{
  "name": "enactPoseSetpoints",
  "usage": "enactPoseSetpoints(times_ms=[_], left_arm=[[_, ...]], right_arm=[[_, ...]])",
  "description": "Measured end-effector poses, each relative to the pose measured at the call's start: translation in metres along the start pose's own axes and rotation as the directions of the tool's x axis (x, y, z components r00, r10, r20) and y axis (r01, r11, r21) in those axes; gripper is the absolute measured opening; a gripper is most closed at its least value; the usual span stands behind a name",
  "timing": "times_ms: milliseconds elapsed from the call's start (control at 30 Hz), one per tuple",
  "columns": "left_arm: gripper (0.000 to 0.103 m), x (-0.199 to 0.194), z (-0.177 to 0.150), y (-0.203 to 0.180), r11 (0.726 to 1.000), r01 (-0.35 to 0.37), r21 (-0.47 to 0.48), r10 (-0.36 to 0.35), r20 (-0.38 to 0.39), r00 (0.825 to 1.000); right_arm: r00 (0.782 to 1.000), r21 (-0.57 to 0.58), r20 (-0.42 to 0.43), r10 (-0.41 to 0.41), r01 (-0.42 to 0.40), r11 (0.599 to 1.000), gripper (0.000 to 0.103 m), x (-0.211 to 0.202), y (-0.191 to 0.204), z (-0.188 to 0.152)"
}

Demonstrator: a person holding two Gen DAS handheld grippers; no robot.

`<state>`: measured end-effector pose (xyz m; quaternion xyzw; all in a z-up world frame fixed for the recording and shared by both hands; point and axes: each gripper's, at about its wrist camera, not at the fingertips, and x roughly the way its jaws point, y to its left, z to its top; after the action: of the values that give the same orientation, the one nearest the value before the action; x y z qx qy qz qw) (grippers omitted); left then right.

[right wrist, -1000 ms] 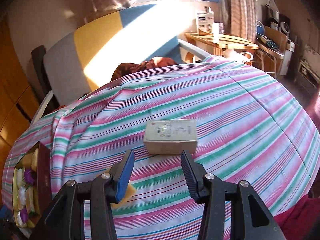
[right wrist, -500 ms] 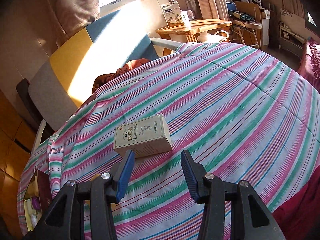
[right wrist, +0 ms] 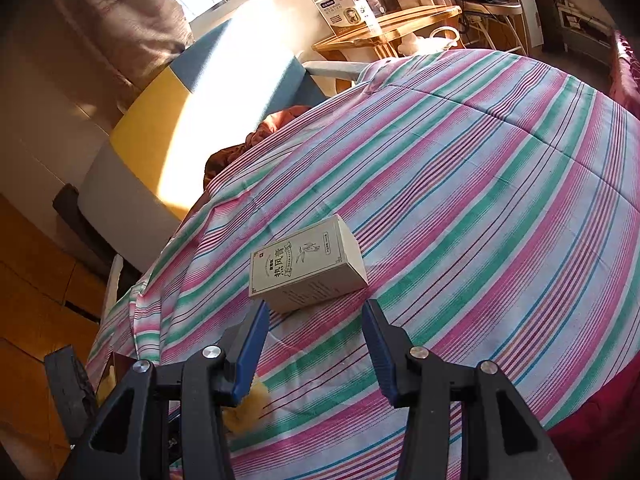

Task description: Organize objects

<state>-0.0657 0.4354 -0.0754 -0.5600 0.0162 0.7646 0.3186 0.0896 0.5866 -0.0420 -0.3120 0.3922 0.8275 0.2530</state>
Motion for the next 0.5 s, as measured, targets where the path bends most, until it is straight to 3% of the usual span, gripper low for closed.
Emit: enactPoseSetpoints(times_ms=[133,200,267,500], left_arm=[[0.084,0.018,0.001,-0.005,0.999,-0.05,0.01,0.051,-0.013,0.999],[0.066,0.016,-0.005,-0.005,0.995,-0.082,0.064,0.081,0.012,0.997],[0.061,0.01,-0.013,-0.004,0.991,-0.052,0.124,0.048,0.03,0.998],[0.059,-0.019,-0.05,0.017,0.95,-0.01,0.313,0.002,0.026,1.0]], right_arm=[[1.0,0.014,-0.01,0.015,-0.015,1.0,0.049,0.002,-0.002,0.0],[0.999,0.029,-0.022,0.024,-0.024,0.999,0.049,0.003,-0.005,0.0],[0.999,0.033,-0.028,0.03,-0.029,0.999,0.049,0.004,-0.005,0.0],[0.998,0.015,-0.065,0.003,-0.002,1.0,0.049,0.011,-0.002,-0.004]])
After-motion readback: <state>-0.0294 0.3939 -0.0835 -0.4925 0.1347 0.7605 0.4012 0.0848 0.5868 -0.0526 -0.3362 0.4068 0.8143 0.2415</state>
